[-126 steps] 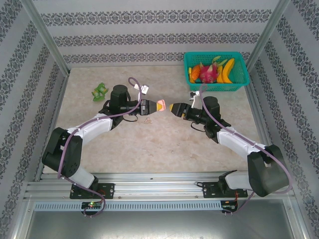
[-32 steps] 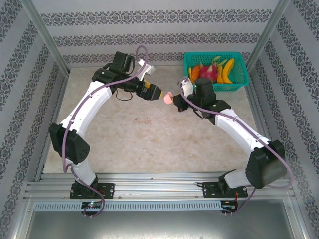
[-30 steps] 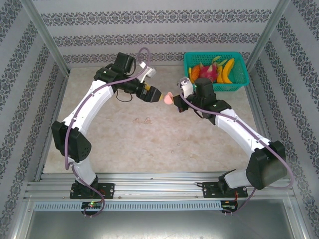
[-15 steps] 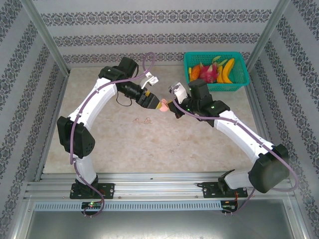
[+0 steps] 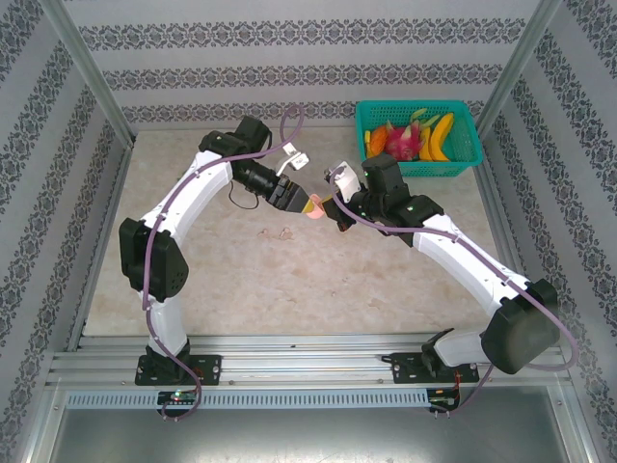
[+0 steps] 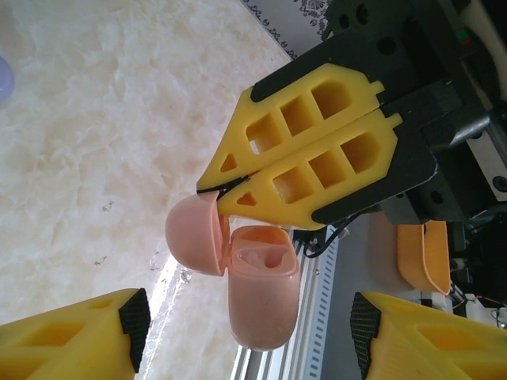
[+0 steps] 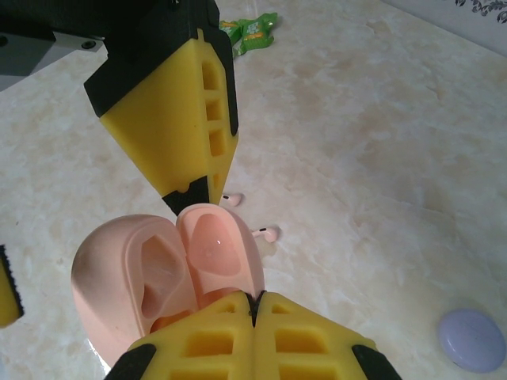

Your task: Insert wireless bluetooth earbuds into charging case

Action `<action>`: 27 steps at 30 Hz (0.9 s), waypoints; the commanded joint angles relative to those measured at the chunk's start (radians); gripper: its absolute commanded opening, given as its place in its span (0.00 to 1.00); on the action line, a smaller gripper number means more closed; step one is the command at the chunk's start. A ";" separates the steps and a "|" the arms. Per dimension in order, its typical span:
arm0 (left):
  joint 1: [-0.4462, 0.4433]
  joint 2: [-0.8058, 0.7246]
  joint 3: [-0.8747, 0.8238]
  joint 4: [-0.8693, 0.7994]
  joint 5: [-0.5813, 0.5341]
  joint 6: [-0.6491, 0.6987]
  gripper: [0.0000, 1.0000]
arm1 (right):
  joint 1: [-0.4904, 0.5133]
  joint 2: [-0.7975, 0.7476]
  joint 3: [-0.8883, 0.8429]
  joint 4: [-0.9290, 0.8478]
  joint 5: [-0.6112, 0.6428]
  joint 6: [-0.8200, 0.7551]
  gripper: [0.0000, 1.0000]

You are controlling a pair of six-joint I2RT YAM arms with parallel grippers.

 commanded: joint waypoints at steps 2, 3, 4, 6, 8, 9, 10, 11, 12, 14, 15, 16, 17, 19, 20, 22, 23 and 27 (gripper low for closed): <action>-0.003 0.011 -0.021 0.035 0.051 0.002 0.66 | 0.010 -0.012 0.034 0.009 -0.030 0.008 0.00; -0.006 0.013 -0.021 0.034 0.053 0.003 0.66 | 0.010 -0.013 0.035 0.009 -0.029 0.009 0.00; -0.009 0.016 -0.022 0.034 0.053 0.003 0.66 | 0.010 -0.012 0.037 0.009 -0.031 0.010 0.00; -0.014 0.019 -0.022 0.035 0.052 0.003 0.66 | 0.011 -0.010 0.040 0.008 -0.034 0.009 0.00; -0.019 0.023 -0.023 0.038 0.055 0.002 0.65 | 0.011 -0.009 0.043 0.007 -0.034 0.011 0.00; -0.022 0.025 -0.022 0.038 0.056 0.003 0.64 | 0.011 -0.009 0.044 0.006 -0.034 0.010 0.00; -0.023 0.027 -0.022 0.037 0.057 0.003 0.63 | 0.011 -0.009 0.044 0.007 -0.033 0.012 0.00; -0.026 0.029 -0.021 0.038 0.056 0.001 0.63 | 0.011 -0.009 0.044 0.007 -0.036 0.012 0.00; -0.027 0.030 -0.021 0.039 0.057 0.002 0.63 | 0.012 -0.008 0.045 0.008 -0.036 0.012 0.00; -0.031 0.033 -0.020 0.044 0.059 0.001 0.61 | 0.011 -0.006 0.044 0.008 -0.036 0.013 0.00; -0.034 0.034 -0.020 0.044 0.060 0.001 0.60 | 0.011 -0.006 0.044 0.008 -0.036 0.015 0.00; -0.034 0.035 -0.020 0.046 0.059 -0.001 0.60 | 0.012 -0.005 0.044 0.007 -0.036 0.014 0.00; -0.035 0.037 -0.020 0.047 0.061 -0.001 0.58 | 0.011 -0.004 0.043 0.008 -0.034 0.015 0.00; -0.037 0.039 -0.020 0.047 0.062 -0.001 0.56 | 0.011 -0.003 0.043 0.007 -0.032 0.014 0.00; -0.037 0.039 -0.020 0.046 0.063 -0.001 0.55 | 0.011 -0.003 0.043 0.008 -0.033 0.015 0.00; -0.038 0.041 -0.019 0.046 0.064 -0.001 0.52 | 0.011 0.000 0.044 0.008 -0.033 0.015 0.00; -0.038 0.044 -0.019 0.046 0.065 0.000 0.51 | 0.011 0.001 0.044 0.008 -0.033 0.015 0.00; -0.038 0.045 -0.021 0.046 0.068 -0.001 0.44 | 0.011 0.004 0.047 0.007 -0.032 0.016 0.00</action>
